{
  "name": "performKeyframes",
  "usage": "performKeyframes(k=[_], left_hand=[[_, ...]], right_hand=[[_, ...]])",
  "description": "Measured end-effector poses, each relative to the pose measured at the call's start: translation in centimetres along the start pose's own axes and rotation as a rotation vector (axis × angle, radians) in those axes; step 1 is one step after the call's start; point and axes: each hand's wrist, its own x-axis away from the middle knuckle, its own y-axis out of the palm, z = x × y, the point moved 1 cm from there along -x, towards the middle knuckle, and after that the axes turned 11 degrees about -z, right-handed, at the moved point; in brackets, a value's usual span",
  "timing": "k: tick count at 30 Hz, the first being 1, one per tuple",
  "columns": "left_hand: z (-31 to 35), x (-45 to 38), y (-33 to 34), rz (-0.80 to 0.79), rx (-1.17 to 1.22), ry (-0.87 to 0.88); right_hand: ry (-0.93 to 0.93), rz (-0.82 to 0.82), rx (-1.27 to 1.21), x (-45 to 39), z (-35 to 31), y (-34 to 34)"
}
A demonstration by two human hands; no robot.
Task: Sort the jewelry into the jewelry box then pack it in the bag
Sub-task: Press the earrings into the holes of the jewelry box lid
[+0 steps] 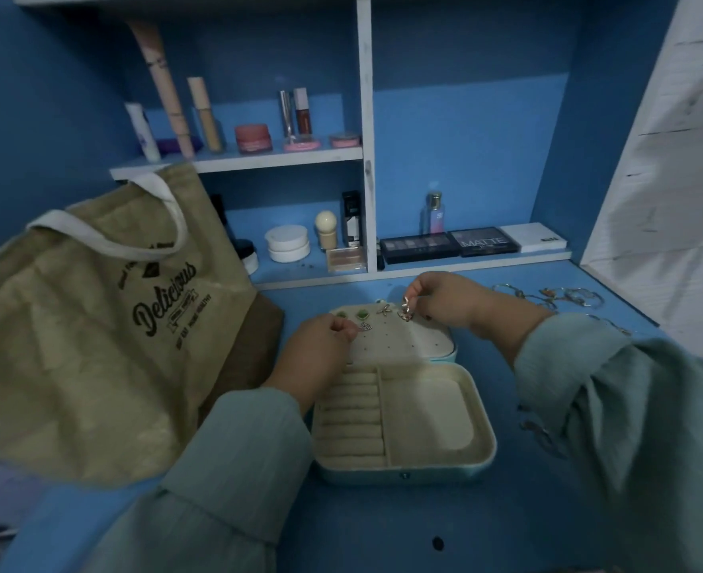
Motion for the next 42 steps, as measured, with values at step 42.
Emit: performKeyframes(k=[42], left_hand=[[2.0,2.4,-2.3,0.232,-0.304,0.464]], right_hand=[[-0.258,0.667,0.123,3.8,-0.1,4.3]])
